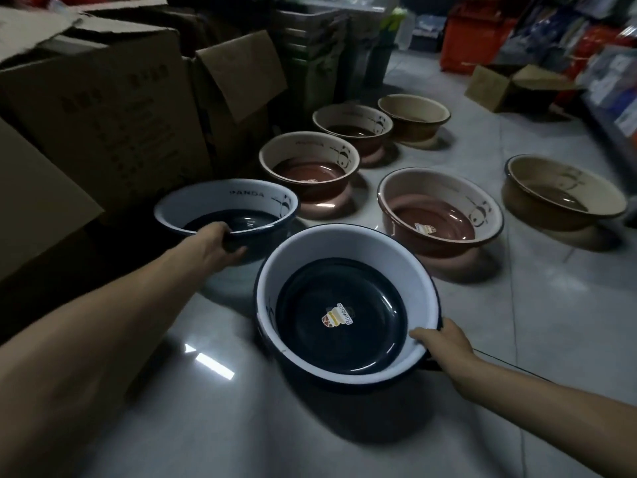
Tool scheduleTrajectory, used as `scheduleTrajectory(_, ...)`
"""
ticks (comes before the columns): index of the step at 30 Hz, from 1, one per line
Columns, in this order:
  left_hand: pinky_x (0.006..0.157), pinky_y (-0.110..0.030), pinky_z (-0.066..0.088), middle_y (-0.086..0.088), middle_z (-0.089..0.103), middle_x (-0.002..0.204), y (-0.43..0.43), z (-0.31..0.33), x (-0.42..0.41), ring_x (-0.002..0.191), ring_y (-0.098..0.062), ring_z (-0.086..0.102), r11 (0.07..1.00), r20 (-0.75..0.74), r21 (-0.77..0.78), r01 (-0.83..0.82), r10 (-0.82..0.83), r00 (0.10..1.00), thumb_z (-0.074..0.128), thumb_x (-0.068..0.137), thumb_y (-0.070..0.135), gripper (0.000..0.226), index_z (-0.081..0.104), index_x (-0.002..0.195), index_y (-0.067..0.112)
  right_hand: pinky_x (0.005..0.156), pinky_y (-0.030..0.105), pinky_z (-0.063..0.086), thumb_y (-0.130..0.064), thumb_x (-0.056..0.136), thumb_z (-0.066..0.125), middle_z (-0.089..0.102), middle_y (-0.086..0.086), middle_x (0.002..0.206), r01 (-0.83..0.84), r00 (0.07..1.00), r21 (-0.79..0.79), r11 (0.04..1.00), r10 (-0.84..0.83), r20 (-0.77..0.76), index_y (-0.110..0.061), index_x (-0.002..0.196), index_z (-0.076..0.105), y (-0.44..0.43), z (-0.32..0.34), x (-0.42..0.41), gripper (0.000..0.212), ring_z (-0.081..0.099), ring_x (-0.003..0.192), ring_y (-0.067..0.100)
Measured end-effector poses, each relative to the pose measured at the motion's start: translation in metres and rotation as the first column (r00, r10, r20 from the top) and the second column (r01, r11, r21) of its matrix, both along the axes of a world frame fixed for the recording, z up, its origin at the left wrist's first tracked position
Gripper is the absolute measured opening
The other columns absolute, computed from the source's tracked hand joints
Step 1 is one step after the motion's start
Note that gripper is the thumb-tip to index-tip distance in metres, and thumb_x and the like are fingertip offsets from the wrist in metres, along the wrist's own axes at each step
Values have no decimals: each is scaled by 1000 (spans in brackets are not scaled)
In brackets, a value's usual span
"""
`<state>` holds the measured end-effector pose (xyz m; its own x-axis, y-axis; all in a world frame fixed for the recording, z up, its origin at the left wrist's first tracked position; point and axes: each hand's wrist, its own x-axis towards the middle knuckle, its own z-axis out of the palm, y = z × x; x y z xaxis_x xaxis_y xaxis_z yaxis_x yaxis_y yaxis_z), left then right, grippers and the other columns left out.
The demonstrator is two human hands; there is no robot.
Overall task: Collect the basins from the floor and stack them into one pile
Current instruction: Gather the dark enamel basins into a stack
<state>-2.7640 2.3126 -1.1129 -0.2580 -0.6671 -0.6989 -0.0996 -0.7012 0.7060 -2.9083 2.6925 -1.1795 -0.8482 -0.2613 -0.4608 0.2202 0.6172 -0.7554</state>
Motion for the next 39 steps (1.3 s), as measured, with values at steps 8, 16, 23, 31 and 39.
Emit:
scheduleTrajectory(8, 51, -34, 61, -15, 56, 112, 37, 59, -1, 98, -28, 59, 995, -118, -90, -36, 25, 993, 44, 97, 4, 17, 48, 113, 8, 77, 54, 63, -1, 80, 66, 73, 23, 94, -95, 989, 34, 995, 90, 115, -6, 102, 63, 4, 20, -2, 23, 73, 87, 39)
scheduleTrajectory(16, 61, -33, 63, -21, 64, 105, 73, 109, 25, 100, -30, 70, 982, -206, -168, 91, -126, 970, 52, 93, 6, 9, 53, 99, 0, 76, 35, 54, -18, 90, 68, 70, 12, 100, -230, 973, 75, 970, 230, 8, -7, 106, 67, 4, 59, -22, 20, 65, 85, 23)
scheduleTrajectory(23, 73, -35, 63, -18, 70, 77, 95, 74, 44, 73, -29, 72, 822, 138, -82, 564, -551, 823, 62, 84, 9, 25, 59, 105, -4, 110, 54, 41, -59, 101, 37, 61, 20, 136, -23, 982, -256, 966, -26, -185, -8, 130, 64, -16, 105, -39, 65, 57, 126, 41)
scheduleTrajectory(31, 58, -29, 53, -13, 70, 95, 91, 24, 50, 76, -23, 68, 451, 788, -121, 884, -498, 362, 66, 92, 36, 31, 64, 106, 8, 84, 39, 59, -30, 59, 75, 73, 2, 101, -247, 962, 130, 960, 259, -91, -20, 115, 66, 12, 53, -24, 57, 69, 91, 23)
scheduleTrajectory(39, 71, -41, 59, -14, 63, 114, 98, 8, 61, 97, -29, 69, 480, 710, -6, 877, -615, 342, 63, 95, 55, 53, 51, 126, 14, 71, 49, 57, -26, 89, 61, 58, 12, 110, -153, 972, 90, 984, 134, 193, -28, 128, 36, 9, 46, -12, 47, 60, 94, 31)
